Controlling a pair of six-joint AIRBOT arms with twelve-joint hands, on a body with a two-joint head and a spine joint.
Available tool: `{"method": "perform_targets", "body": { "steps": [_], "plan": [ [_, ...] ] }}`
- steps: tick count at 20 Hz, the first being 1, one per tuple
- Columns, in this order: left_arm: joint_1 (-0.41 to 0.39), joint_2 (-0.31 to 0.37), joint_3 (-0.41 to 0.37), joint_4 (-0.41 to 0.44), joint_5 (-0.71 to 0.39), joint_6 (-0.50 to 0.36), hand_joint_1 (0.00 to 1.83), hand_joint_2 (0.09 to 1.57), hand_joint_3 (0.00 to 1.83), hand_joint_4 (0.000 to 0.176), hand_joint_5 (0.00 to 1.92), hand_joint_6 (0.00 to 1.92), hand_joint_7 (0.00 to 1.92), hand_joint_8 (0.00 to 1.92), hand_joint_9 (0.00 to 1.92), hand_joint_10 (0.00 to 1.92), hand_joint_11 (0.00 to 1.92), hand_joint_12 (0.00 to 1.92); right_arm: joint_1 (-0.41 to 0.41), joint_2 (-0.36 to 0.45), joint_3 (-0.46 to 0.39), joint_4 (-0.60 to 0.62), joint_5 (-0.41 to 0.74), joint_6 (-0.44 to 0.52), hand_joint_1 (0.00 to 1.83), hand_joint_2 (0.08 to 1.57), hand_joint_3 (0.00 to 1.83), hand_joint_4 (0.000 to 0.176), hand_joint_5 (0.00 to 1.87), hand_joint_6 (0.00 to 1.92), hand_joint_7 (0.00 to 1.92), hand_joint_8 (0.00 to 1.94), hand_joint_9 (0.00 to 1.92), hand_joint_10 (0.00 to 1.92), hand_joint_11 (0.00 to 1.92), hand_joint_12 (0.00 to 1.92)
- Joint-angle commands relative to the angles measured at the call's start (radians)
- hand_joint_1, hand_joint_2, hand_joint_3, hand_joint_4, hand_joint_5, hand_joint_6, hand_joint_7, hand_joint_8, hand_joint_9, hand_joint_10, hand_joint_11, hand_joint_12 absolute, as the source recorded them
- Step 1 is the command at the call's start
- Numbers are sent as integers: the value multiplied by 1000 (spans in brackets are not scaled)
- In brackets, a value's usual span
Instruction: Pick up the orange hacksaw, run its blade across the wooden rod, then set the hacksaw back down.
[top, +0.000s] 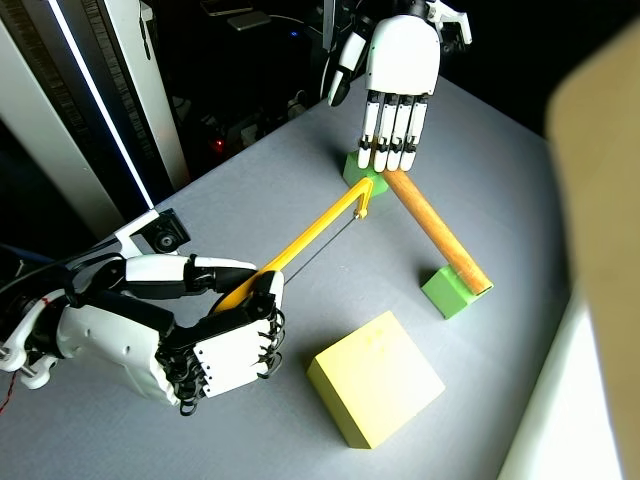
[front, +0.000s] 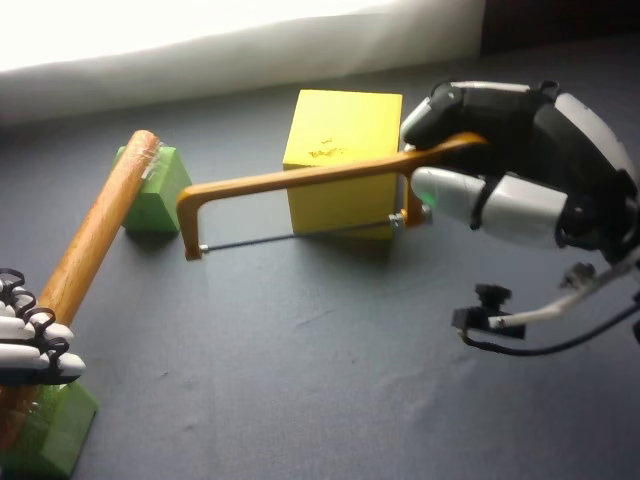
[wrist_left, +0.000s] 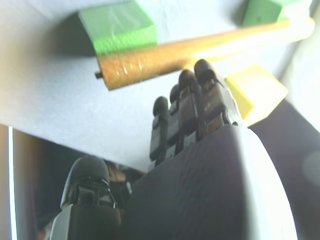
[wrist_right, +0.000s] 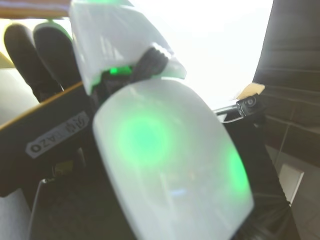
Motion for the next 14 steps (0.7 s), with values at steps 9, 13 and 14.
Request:
{"method": "perform_targets", "body": {
  "steps": [9,13,14],
  "plan": [
    [5,9,4,-24,-11,-1,132,1273,0,0,148,0,137,1,147,0,0,311,114,-89,63,64,51,-115,1377,1136,0,0,817,977,984,1074,926,1283,734,1068],
    [22,11,3,-23,-11,-1,113,1276,2,0,180,2,166,2,171,2,0,372,150,-135,103,80,49,-141,1375,1140,1,0,819,988,972,1093,904,1308,731,1065],
    [23,11,4,-23,-11,-1,114,1270,0,0,178,1,170,2,178,3,0,391,157,-144,106,91,47,-154,1376,1136,0,0,824,979,981,1073,919,1295,740,1063]
  ]
}}
